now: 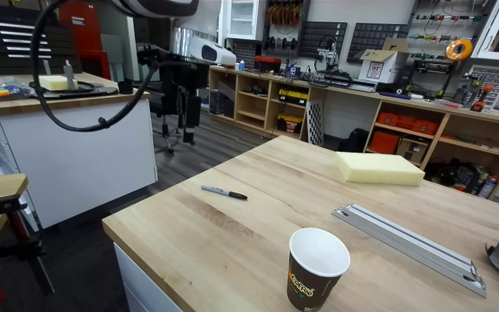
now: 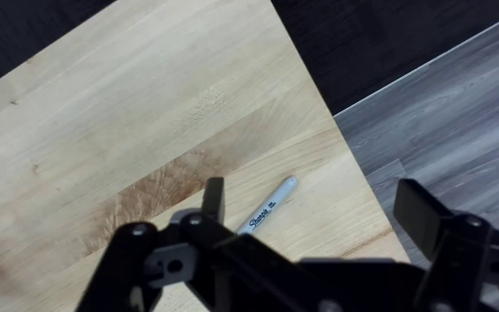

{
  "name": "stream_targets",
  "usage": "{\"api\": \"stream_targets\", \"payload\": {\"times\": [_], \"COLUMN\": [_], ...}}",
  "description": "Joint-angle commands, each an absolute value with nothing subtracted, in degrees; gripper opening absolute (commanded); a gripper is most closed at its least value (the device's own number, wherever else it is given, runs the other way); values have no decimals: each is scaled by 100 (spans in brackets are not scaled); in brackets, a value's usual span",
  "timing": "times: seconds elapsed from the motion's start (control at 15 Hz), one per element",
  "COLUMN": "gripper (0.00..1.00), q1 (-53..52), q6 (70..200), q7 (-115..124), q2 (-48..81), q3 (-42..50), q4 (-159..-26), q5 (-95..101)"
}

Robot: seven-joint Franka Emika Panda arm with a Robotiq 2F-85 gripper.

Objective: Put the black pen inside the brown coffee cup

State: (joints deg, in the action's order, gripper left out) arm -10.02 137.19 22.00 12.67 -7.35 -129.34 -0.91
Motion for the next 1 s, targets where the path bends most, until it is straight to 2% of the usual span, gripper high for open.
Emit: {"api": "stream_targets", "payload": {"times": [0.0, 0.27, 0.73, 0.93], "gripper": [100, 100, 100, 100], "q1": [-1365, -1519, -1176, -1232], "q6": [14243, 14177, 14051, 14090], "q7": [3330, 3609, 3422, 3681], "q2": [2067, 2856, 3879, 3957], "q3": [-375, 165, 336, 467], "q4": [-12439, -11738, -10520, -10385], "q5": [735, 1254, 402, 104]}}
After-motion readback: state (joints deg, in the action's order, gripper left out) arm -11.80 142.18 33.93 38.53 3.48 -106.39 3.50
